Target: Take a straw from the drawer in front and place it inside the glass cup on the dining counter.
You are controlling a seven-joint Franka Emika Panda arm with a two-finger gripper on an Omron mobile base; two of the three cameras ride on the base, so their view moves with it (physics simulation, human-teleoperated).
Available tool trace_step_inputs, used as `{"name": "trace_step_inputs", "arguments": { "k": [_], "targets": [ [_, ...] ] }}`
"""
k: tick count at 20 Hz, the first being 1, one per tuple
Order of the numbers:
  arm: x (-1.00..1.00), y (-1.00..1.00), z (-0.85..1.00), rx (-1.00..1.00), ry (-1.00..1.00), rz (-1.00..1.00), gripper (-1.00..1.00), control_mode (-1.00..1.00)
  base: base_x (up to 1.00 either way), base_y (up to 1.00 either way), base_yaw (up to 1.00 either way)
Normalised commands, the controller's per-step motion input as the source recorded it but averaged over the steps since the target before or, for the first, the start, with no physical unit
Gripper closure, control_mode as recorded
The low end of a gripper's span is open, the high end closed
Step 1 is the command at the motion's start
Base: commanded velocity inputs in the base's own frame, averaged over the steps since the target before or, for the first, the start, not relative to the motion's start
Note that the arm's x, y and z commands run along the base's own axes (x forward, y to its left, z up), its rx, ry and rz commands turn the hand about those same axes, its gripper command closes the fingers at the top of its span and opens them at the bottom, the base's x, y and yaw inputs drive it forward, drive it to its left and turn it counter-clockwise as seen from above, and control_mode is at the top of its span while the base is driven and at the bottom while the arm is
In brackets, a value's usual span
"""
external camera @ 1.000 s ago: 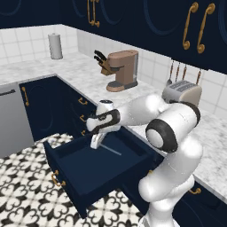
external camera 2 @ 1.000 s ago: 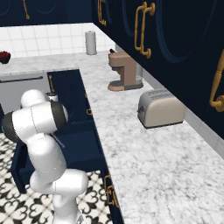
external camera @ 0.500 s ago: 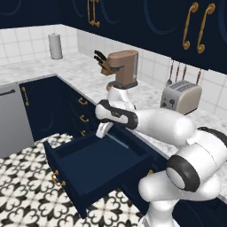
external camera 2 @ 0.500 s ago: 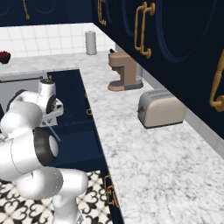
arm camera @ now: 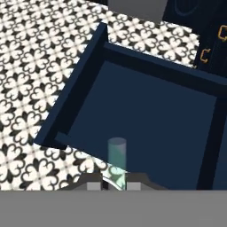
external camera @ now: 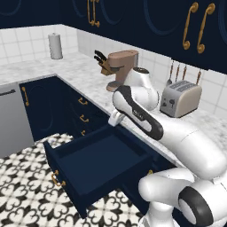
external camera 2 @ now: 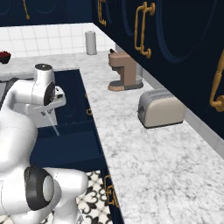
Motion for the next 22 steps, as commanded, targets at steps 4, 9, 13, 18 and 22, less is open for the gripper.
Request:
{"name": "trace_step_inputs", "arguments": {
  "k": [4,9,13,18,22],
  "targets": [
    [-0.21,-0.60,0.78,0.00,0.00,-0.11,1.00,-1.00,0.00,0.00,0.00],
    [-0.37,-0.30,0.22,0.00,-0.03,-0.07,1.00,-1.00,0.00,0.00,0.00],
    [-0.50,-0.05,0.04,0.00,-0.10,-0.02,1.00,1.00,-0.50,-0.02,-0.03],
    [0.00,0.00,0.00,0.00,0.00,0.00,1.00,1.00,-0.98,0.52,0.15],
    [0.00,0.00,0.00,0.00,0.00,0.00,1.00,1.00,-0.54,1.00,0.62]
  ]
}}
